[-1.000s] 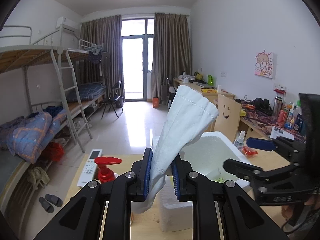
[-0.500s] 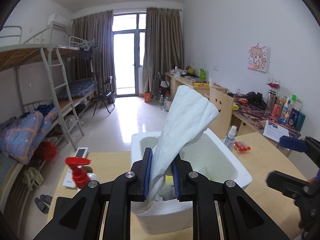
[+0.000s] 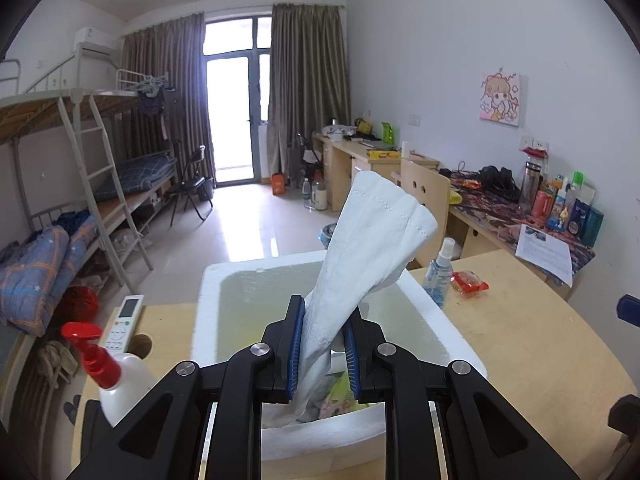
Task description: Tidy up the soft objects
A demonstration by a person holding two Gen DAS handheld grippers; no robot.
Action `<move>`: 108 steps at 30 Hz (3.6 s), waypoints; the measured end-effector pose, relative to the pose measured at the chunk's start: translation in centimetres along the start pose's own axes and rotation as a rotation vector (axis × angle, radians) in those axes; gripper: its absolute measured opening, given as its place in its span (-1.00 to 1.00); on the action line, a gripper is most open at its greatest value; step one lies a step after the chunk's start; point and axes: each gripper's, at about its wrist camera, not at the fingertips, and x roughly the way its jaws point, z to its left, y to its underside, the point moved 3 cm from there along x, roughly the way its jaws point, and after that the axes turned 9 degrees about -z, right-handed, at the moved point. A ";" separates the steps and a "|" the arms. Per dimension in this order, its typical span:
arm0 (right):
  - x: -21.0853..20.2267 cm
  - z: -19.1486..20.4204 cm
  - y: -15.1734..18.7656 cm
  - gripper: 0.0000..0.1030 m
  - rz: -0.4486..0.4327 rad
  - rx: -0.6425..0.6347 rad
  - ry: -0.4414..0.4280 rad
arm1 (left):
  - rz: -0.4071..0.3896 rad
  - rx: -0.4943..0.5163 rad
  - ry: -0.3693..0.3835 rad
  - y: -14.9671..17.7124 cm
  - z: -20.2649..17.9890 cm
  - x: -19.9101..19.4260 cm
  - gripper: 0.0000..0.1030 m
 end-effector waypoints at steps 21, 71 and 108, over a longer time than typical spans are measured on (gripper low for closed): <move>-1.8 -0.9 1.6 0.94 0.011 0.027 0.064 | -0.025 0.007 -0.085 -0.6 -0.4 0.8 0.87; -12.6 4.4 -0.1 0.99 -0.189 0.021 0.022 | -0.267 0.005 -0.145 1.2 -2.8 -21.5 0.98; -17.7 7.8 5.7 0.99 -0.279 0.018 0.060 | -0.368 0.031 -0.115 9.7 -5.4 -28.6 0.98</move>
